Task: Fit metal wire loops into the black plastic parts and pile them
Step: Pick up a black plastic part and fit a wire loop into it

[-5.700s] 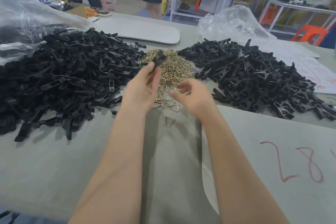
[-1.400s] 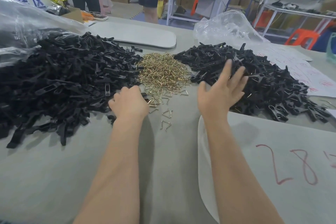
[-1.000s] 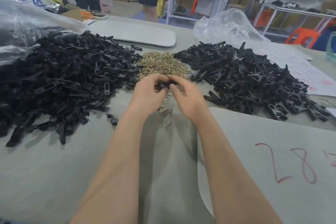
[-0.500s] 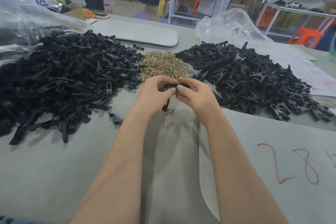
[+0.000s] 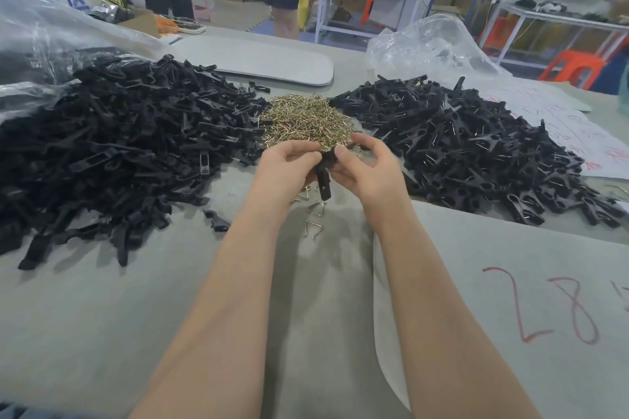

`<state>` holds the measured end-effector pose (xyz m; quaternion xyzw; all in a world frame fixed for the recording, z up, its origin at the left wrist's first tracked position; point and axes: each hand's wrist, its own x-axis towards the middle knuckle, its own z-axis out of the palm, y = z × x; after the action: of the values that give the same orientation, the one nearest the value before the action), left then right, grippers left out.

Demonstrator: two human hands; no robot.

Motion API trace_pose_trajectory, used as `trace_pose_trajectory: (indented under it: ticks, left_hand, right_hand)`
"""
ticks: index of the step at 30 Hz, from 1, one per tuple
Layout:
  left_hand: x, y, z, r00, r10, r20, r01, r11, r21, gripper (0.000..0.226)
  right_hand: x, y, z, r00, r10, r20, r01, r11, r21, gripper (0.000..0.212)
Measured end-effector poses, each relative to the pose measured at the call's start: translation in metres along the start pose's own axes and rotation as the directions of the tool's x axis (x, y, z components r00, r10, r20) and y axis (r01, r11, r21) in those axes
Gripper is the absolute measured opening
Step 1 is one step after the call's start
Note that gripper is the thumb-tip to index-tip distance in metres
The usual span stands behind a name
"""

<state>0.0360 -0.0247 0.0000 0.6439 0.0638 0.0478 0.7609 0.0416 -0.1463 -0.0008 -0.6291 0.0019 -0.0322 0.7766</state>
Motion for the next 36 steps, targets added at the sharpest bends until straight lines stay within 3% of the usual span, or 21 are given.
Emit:
trace_pose_trajectory:
  ticks: [3, 5, 9, 14, 23, 31, 36]
  left_hand:
    - [0.0008, -0.0036, 0.0023, 0.998, 0.061, -0.024, -0.055, 0.978, 0.2, 0.014]
    - [0.0013, -0.0044, 0.0035, 0.996, 0.083, -0.025, -0.073, 0.961, 0.268, 0.017]
    - [0.0023, -0.0065, 0.0005, 0.998, 0.055, -0.038, -0.047, 0.981, 0.189, 0.018]
    - [0.0023, -0.0055, 0.0011, 0.999, 0.027, -0.036, -0.024, 0.997, 0.071, 0.015]
    - [0.0005, -0.0043, 0.0038, 0.996, 0.092, -0.006, -0.09, 0.984, 0.156, 0.018]
    - [-0.0001, -0.0048, 0.0033, 0.999, 0.045, 0.013, -0.045, 0.996, 0.077, 0.014]
    - [0.0008, -0.0046, 0.0037, 0.998, 0.046, 0.032, -0.05, 0.992, 0.116, 0.014]
  right_hand:
    - [0.0016, 0.0018, 0.0007, 1.0, 0.029, -0.008, -0.029, 0.999, -0.028, 0.031]
    - [0.0015, 0.0031, 0.0013, 0.999, 0.003, 0.054, 0.003, 0.995, -0.101, 0.017]
    - [0.0002, 0.0011, 0.0009, 0.992, -0.061, 0.11, 0.079, 0.983, -0.168, 0.017]
    - [0.0024, 0.0006, -0.0048, 0.994, -0.1, 0.044, 0.108, 0.956, -0.271, 0.022]
    - [0.0011, -0.0021, -0.0022, 0.969, -0.21, 0.127, 0.243, 0.897, -0.369, 0.032]
    - [0.0022, -0.0012, -0.0031, 0.983, -0.169, 0.066, 0.181, 0.92, -0.348, 0.026]
    - [0.004, 0.0, -0.004, 0.988, -0.148, 0.053, 0.157, 0.929, -0.335, 0.027]
